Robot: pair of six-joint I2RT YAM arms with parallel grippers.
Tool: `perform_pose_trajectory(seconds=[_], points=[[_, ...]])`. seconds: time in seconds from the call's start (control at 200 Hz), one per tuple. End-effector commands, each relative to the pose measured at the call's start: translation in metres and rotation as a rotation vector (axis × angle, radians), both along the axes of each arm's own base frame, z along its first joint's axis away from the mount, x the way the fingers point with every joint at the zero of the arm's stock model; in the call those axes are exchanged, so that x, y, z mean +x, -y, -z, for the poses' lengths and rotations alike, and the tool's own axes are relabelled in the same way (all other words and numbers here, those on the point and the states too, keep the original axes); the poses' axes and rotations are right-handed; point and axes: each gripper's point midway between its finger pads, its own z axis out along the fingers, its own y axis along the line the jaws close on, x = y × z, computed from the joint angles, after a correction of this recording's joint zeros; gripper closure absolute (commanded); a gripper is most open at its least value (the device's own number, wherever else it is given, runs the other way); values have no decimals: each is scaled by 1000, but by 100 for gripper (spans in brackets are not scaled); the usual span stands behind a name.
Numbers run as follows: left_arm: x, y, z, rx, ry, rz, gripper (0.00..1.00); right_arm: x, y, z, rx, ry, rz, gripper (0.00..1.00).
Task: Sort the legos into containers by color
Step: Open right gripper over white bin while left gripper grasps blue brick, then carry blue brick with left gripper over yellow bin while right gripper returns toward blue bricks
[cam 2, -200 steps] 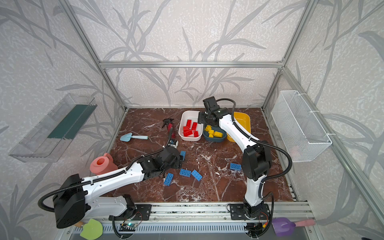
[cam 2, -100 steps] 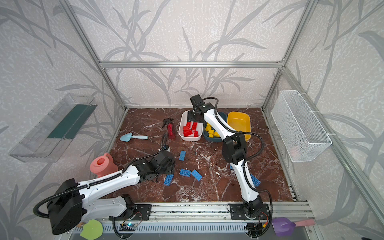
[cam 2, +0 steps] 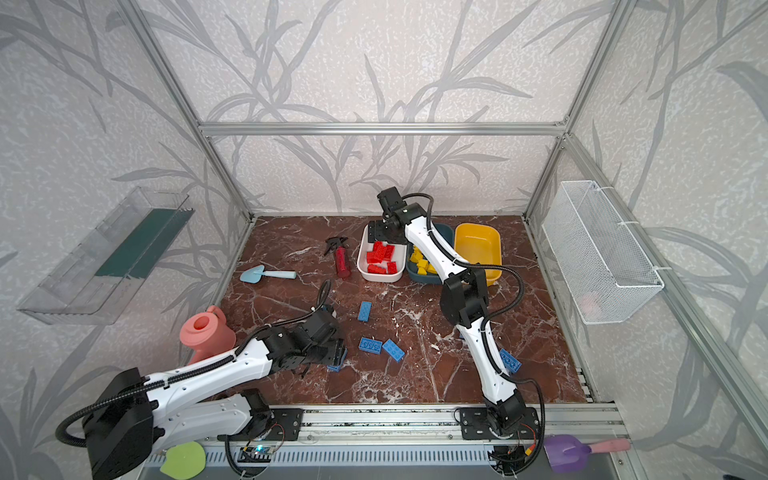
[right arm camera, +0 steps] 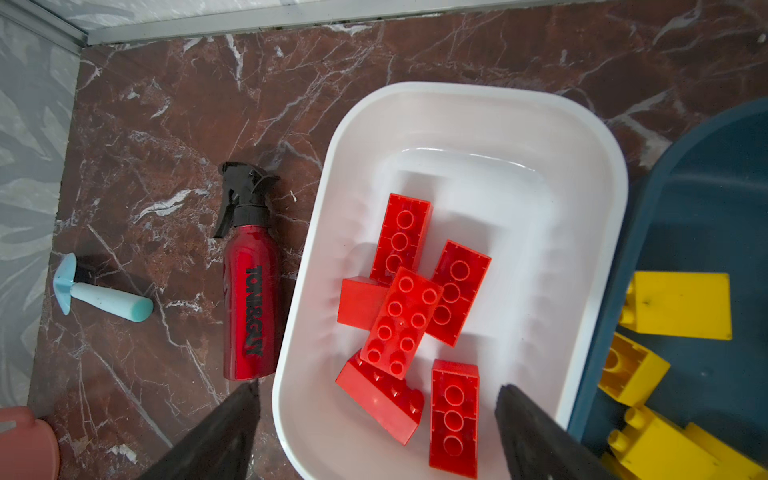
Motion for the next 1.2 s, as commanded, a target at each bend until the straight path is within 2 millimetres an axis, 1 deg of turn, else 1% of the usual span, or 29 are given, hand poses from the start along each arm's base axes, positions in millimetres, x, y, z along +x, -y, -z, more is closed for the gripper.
perform_pose_trajectory(seconds=[0.0,0.1,0.245,0.295,0.335,0.375,0.47,0.505,0.565,0.595,0.615,0.62,0.635,0.655,0.695,0.885,0.91,0.93,0.955,0.965,1.11,1.195], points=[[-14,1,10,-17,-68,9,28,-10,3,-32,23,42,-18,10],[-16,0,14,13,-88,18,29,-19,7,-39,36,58,-18,10],[-19,2,21,33,-109,35,34,-35,17,-49,58,90,-12,10],[-19,3,23,37,-116,40,35,-42,21,-51,63,104,-9,10],[-20,2,26,46,-126,41,36,-46,26,-57,69,130,-1,10],[-21,2,29,57,-135,43,37,-51,32,-58,72,149,10,10],[-21,0,33,83,-147,40,46,-64,45,-66,99,200,28,10],[-21,-1,33,88,-146,37,50,-68,50,-73,113,222,33,10],[-20,-1,31,91,-139,35,57,-77,59,-76,128,240,42,10],[-18,-1,29,91,-131,37,59,-81,63,-77,134,245,46,10],[-17,0,27,90,-126,37,61,-82,64,-70,131,233,48,10],[-17,0,27,91,-124,37,61,-84,66,-77,138,247,48,10],[-16,0,26,93,-121,36,62,-87,67,-83,147,259,49,10],[-14,0,24,92,-112,38,64,-90,69,-86,151,266,50,10],[-11,0,19,97,-95,39,65,-96,74,-85,153,266,54,10],[7,4,-5,108,-20,35,68,-121,93,-84,182,284,69,10],[10,7,-10,102,-9,38,68,-123,95,-84,190,286,70,10],[12,10,-14,96,-2,41,68,-126,98,-79,191,281,74,10],[16,13,-20,87,9,46,68,-128,103,-81,205,293,79,10],[16,14,-21,86,11,48,68,-130,104,-77,208,289,81,10],[35,38,-51,23,74,75,68,-143,137,-66,302,286,143,10],[48,52,-68,4,105,100,68,-154,153,-61,295,288,166,10]])
